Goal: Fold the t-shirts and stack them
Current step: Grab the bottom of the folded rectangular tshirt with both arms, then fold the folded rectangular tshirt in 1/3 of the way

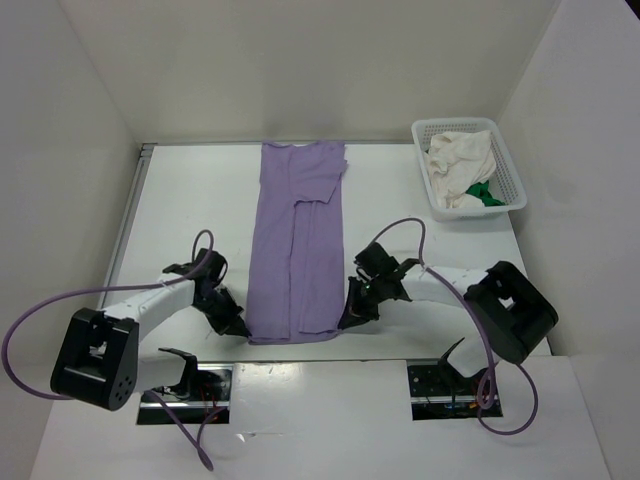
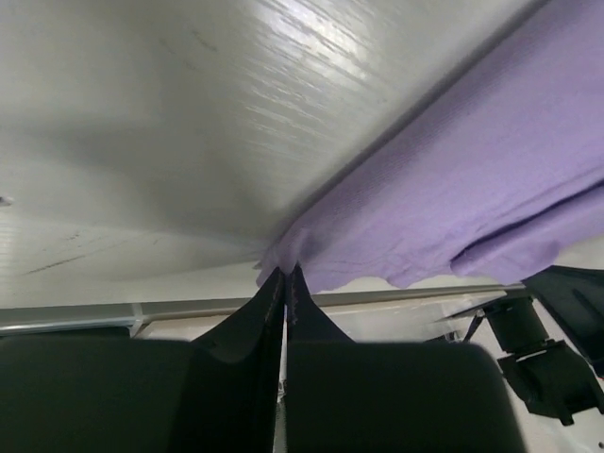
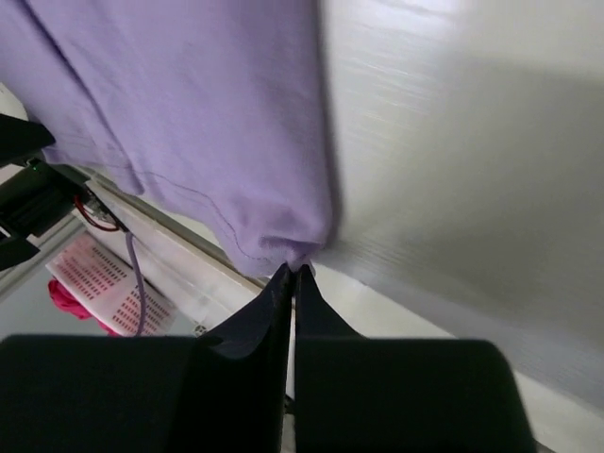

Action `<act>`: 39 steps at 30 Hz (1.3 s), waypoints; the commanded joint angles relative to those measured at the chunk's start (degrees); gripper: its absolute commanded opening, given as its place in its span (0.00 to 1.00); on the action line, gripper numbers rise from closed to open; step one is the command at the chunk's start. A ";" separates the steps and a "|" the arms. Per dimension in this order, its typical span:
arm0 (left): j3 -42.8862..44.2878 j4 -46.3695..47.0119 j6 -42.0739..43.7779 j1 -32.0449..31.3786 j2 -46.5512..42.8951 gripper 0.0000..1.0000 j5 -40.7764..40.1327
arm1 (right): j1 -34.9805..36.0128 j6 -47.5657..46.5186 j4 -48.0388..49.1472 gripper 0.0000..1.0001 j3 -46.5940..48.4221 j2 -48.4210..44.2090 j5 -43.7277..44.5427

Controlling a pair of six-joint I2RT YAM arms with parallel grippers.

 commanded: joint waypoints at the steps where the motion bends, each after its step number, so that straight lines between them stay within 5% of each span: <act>1: 2.33 -2.06 2.36 -0.26 -2.11 0.00 3.17 | 0.61 -2.64 -5.81 0.00 6.16 -2.58 2.97; 6: 17.95 -1.54 2.89 0.97 -1.07 0.00 1.24 | -5.60 -8.78 -12.05 0.00 16.16 -2.33 4.39; 10: 21.49 7.83 1.67 5.88 1.92 0.01 3.43 | -10.09 -13.89 -15.13 0.00 25.57 3.63 5.18; 20: 37.75 17.27 5.18 7.73 25.55 0.06 -0.25 | -18.71 -19.08 -14.43 0.00 45.87 18.49 7.55; 39: 55.69 24.30 3.16 10.55 44.82 0.13 -2.02 | -22.06 -22.07 -15.84 0.00 67.94 40.82 8.17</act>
